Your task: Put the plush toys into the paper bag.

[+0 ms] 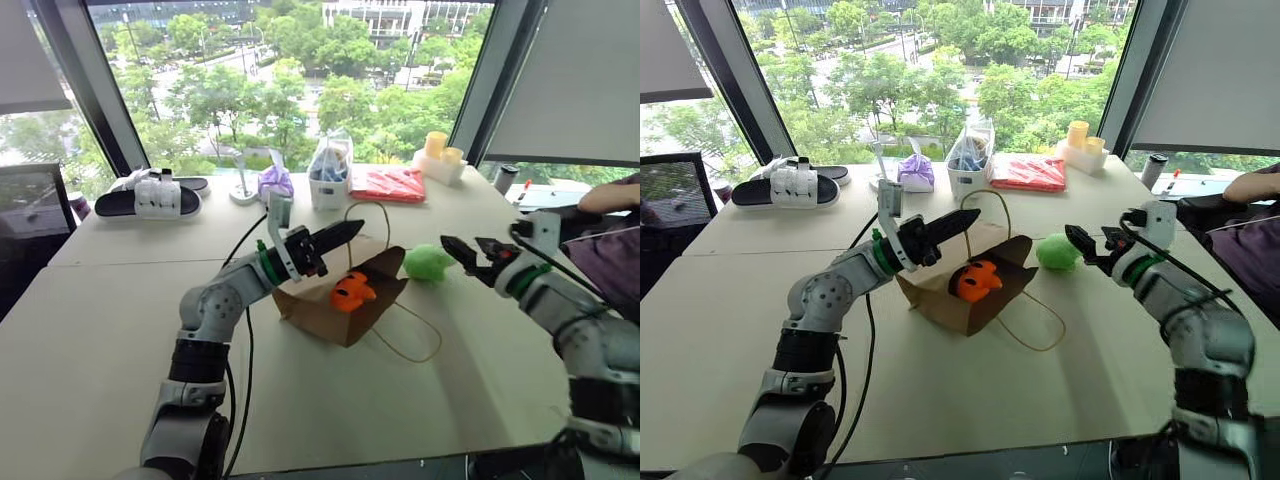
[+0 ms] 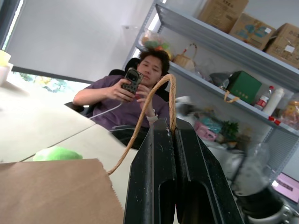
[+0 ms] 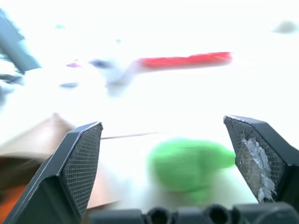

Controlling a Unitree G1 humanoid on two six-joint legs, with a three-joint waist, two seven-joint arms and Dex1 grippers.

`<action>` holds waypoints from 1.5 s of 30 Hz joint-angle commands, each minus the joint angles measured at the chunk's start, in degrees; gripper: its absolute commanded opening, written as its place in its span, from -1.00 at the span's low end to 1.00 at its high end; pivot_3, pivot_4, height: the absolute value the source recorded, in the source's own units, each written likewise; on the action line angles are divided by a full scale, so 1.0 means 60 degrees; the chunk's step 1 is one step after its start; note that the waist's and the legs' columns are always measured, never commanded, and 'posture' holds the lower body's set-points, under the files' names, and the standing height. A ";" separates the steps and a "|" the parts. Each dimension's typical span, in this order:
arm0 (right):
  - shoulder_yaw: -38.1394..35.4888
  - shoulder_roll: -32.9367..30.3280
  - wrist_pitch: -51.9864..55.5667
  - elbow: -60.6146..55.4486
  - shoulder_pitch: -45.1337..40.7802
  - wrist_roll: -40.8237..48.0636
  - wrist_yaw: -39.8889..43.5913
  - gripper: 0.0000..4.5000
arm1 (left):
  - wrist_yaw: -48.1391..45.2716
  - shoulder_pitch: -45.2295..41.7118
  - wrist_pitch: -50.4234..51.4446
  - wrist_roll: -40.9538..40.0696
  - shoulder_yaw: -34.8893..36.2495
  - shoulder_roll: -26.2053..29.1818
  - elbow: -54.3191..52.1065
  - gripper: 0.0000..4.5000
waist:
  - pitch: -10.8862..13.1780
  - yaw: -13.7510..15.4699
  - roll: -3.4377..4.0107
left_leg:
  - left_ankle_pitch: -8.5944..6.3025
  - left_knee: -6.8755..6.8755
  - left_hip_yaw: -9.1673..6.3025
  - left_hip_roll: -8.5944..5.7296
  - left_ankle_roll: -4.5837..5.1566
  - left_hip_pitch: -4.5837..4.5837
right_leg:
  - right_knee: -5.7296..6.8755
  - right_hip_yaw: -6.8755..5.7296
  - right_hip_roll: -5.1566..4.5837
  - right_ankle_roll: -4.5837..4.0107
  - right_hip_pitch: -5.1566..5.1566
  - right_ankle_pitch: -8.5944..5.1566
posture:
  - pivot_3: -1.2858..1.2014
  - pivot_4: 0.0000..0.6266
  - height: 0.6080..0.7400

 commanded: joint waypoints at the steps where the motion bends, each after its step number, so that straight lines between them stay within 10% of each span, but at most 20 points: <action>1: 0.0758 0.0384 -0.1480 0.2909 -0.1457 -0.1453 -0.0065 0.99 | 0.0134 -0.0059 -0.0021 -0.0161 0.0161 0.0098 -0.0478 -1.00 | 0.0000 -0.0039 0.0004 | 0.0020 0.0000 0.0002 0.0002 -0.0036 0.0000 | 0.0012 0.0000 0.0002 0.0000 -0.0009 0.0000 | 0.03 -0.52 1.00; 9: 0.1203 0.0852 -0.2887 0.7095 -0.3249 -0.2795 0.0040 0.77 | 0.0464 0.0119 -0.0056 -0.0227 0.0247 0.0117 -0.0782 -1.00 | 0.0000 0.0002 0.0004 | 0.0024 -0.0027 -0.0006 -0.0010 -0.0053 -0.0033 | -0.0035 -0.0002 -0.0011 -0.0002 -0.0020 0.0001 | 0.03 -0.52 1.00; 18: 0.0853 0.0959 -0.3403 0.7184 -0.3069 -0.2904 0.0215 -0.99 | 0.0496 0.0220 -0.0047 -0.0267 0.0180 0.0061 -0.0893 -1.00 | 0.0000 -0.0032 0.0004 | 0.0027 -0.0004 -0.0007 -0.0009 -0.0056 0.0001 | -0.0028 -0.0002 -0.0004 0.0000 0.0021 0.0002 | 0.03 -0.52 1.00; 22: 0.0316 0.0726 -0.3418 0.5134 -0.2398 -0.2378 0.0616 -0.99 | 0.0395 0.0099 -0.0076 -0.0220 0.0135 0.0029 -0.0743 -1.00 | 0.0000 -0.0004 0.0004 | 0.0028 -0.0003 -0.0009 -0.0010 -0.0058 -0.0008 | -0.0030 -0.0002 -0.0004 0.0001 0.0015 0.0002 | 0.03 -0.52 1.00; 35: -0.2318 -0.0039 0.5042 -0.8200 0.3067 0.3308 0.0297 -0.99 | 0.0044 -0.0486 -0.0154 -0.0349 0.0367 -0.0082 0.0137 -1.00 | -0.0003 0.0035 0.0039 | -0.0009 0.0002 -0.0041 -0.0007 0.0008 -0.0033 | -0.0026 -0.0011 -0.0003 0.0014 0.0000 0.0008 | 0.03 -0.52 1.00; 40: -0.1887 0.1261 0.5510 -0.8860 0.3304 0.4651 -0.0781 -0.99 | -0.0114 -0.0612 0.0027 -0.0652 0.0461 -0.0218 0.0339 -1.00 | -0.0002 0.0028 0.0037 | -0.0012 0.0012 -0.0038 0.0000 0.0013 -0.0012 | -0.0022 -0.0009 0.0000 0.0014 0.0019 0.0007 | 0.03 -0.52 1.00; 45: 0.0380 0.2476 0.4579 -0.6716 0.1540 0.2910 -0.1560 -0.99 | -0.0217 -0.0399 0.0366 -0.0954 0.0405 -0.0269 0.0041 -1.00 | 0.0003 -0.0029 0.0047 | -0.0009 0.0018 -0.0034 -0.0006 0.0009 -0.0016 | 0.0020 0.0008 -0.0004 0.0011 -0.0017 0.0010 | 0.03 -0.52 1.00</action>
